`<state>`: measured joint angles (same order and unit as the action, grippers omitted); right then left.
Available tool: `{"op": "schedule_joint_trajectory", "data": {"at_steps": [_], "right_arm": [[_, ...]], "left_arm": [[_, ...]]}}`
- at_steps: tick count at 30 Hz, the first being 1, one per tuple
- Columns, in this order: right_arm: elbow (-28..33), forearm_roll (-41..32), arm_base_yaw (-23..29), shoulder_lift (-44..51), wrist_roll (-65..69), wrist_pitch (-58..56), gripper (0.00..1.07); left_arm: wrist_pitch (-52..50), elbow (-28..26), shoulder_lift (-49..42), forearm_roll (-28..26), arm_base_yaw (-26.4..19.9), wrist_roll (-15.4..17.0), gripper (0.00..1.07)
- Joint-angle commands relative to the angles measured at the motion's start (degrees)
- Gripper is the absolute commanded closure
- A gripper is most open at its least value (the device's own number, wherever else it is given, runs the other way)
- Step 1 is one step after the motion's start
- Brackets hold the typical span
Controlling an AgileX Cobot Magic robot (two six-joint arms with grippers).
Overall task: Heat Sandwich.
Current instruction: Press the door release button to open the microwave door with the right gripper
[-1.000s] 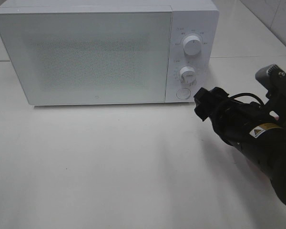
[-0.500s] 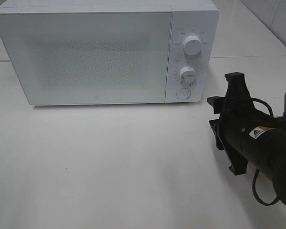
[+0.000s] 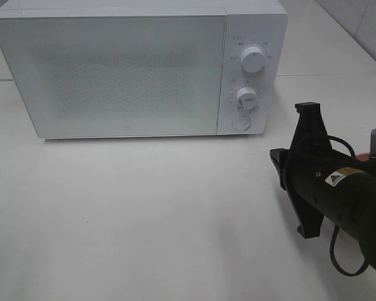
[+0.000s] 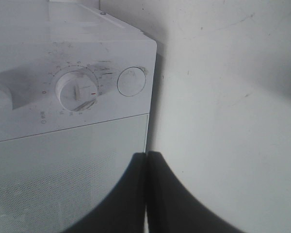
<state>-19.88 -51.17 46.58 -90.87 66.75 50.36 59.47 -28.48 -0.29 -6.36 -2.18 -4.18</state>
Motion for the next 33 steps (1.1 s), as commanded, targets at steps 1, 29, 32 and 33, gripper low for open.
{"op": "schedule_joint_trajectory", "data": {"at_steps": [1,29,32,33], "right_arm": [[-0.46,0.40,-0.06,-0.17,-0.52,-0.17,1.06],[-17.19,13.81,-13.35,-19.82,6.70,-0.57,1.07],[-19.48,15.01,-13.35,-21.72,9.00,-1.49,1.07],[-20.23,15.07,-13.35,-22.46,9.22,-1.66,1.07]], "left_arm": [[-0.52,0.23,-1.49,-0.17,0.46,0.17,0.06],[-0.52,0.23,-1.49,-0.17,0.46,0.17,0.06],[-0.52,0.23,-1.49,-0.17,0.46,0.17,0.06],[-0.52,0.23,-1.49,-0.17,0.46,0.17,0.06]]}}
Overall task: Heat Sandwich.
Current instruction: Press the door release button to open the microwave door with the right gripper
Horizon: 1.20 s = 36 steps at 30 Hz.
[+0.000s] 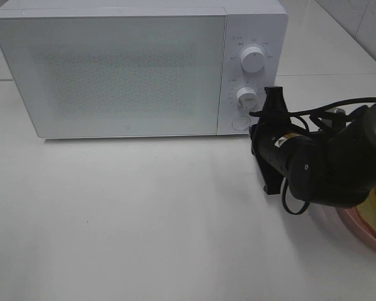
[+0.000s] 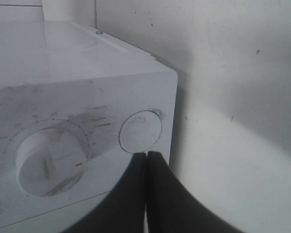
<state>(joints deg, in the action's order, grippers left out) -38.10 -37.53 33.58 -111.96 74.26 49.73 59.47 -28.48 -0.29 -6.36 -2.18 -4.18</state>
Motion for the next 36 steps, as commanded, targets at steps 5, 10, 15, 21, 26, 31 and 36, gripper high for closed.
{"op": "schedule_joint_trajectory", "data": {"at_steps": [5,10,15,21,26,31,36], "right_arm": [[-4.98,1.38,-0.34,-4.07,2.29,-2.18,1.07],[-7.79,1.43,-1.03,-6.13,2.29,-2.29,1.07],[-9.91,1.38,-2.35,-7.45,2.23,-2.75,1.07],[-12.26,1.20,-3.72,-7.56,0.06,-3.72,1.07],[-13.01,1.20,-5.04,-7.56,-0.97,-5.73,1.07],[-13.64,1.32,-5.04,-7.56,-0.97,-5.56,1.07],[-15.01,1.49,-5.04,-7.56,-0.86,-3.61,1.07]], "left_arm": [[-0.52,0.23,-1.49,-0.17,0.46,0.17,0.06],[-0.52,0.23,-1.49,-0.17,0.46,0.17,0.06],[-0.52,0.23,-1.49,-0.17,0.46,0.17,0.06],[-0.52,0.23,-1.49,-0.17,0.46,0.17,0.06],[-0.52,0.23,-1.49,-0.17,0.46,0.17,0.06],[-0.52,0.23,-1.49,-0.17,0.46,0.17,0.06],[-0.52,0.23,-1.49,-0.17,0.46,0.17,0.06]]}}
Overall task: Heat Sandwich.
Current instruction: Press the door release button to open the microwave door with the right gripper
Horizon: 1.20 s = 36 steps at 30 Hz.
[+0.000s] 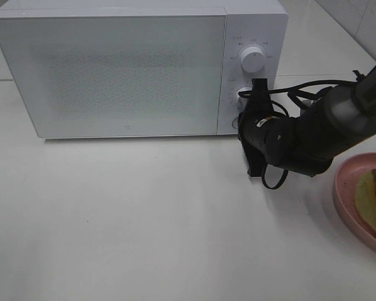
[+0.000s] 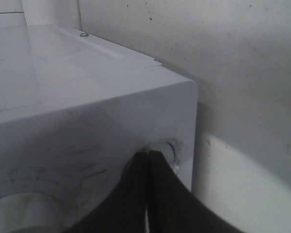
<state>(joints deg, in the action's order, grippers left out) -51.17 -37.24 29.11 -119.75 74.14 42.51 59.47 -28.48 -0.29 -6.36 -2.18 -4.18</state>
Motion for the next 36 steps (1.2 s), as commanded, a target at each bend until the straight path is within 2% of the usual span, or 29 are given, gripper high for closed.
{"op": "schedule_joint_trajectory", "data": {"at_steps": [1,10,12,16,21,36], "right_arm": [[-2.69,1.32,-0.57,0.23,-0.69,4.70,1.07],[-5.10,2.92,-0.57,0.06,-0.69,11.17,1.07],[-5.84,2.92,-0.57,-1.09,-0.69,17.76,1.07],[-7.56,3.04,-0.57,-3.27,-0.29,23.15,1.07],[-9.85,4.13,-1.20,-4.41,-0.23,22.63,1.06],[-10.26,4.13,-1.20,-4.41,-0.69,20.57,1.07]], "left_arm": [[-0.52,0.23,-1.49,-0.17,0.46,0.17,0.06],[-0.52,0.23,-1.49,-0.17,0.46,0.17,0.06],[-0.52,0.23,-1.49,-0.17,0.46,0.17,0.06],[-0.52,0.23,-1.49,-0.17,0.46,0.17,0.06],[-0.52,0.23,-1.49,-0.17,0.46,0.17,0.06],[-0.52,0.23,-1.49,-0.17,0.46,0.17,0.06]]}}
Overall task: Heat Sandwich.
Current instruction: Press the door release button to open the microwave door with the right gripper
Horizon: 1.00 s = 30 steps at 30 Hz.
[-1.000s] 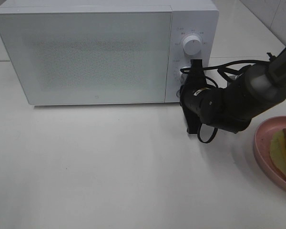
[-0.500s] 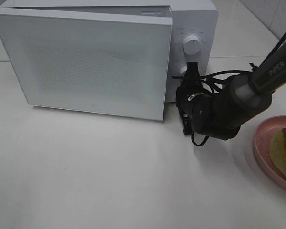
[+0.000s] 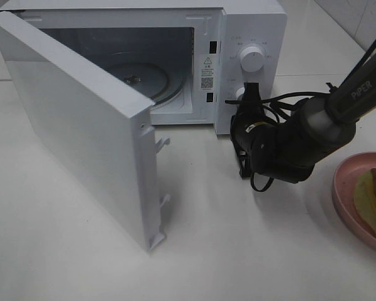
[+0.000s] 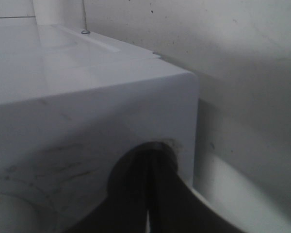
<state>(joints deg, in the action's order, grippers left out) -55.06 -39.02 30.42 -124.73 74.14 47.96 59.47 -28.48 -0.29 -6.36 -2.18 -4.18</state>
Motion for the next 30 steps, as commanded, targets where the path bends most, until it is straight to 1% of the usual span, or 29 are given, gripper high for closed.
{"op": "schedule_joint_trajectory", "data": {"at_steps": [1,21,26,30], "right_arm": [[-6.36,5.90,-2.52,0.57,-0.69,15.13,1.07],[-6.25,5.73,-2.46,0.69,-1.15,10.77,1.06],[-4.70,5.67,-2.35,0.80,-0.80,8.31,1.06],[-2.75,6.13,-2.35,2.01,0.46,3.32,1.06]], "left_arm": [[-0.52,0.23,-1.49,-0.17,0.46,0.17,0.06],[-0.52,0.23,-1.49,-0.17,0.46,0.17,0.06],[-0.52,0.23,-1.49,-0.17,0.46,0.17,0.06],[-0.52,0.23,-1.49,-0.17,0.46,0.17,0.06]]}}
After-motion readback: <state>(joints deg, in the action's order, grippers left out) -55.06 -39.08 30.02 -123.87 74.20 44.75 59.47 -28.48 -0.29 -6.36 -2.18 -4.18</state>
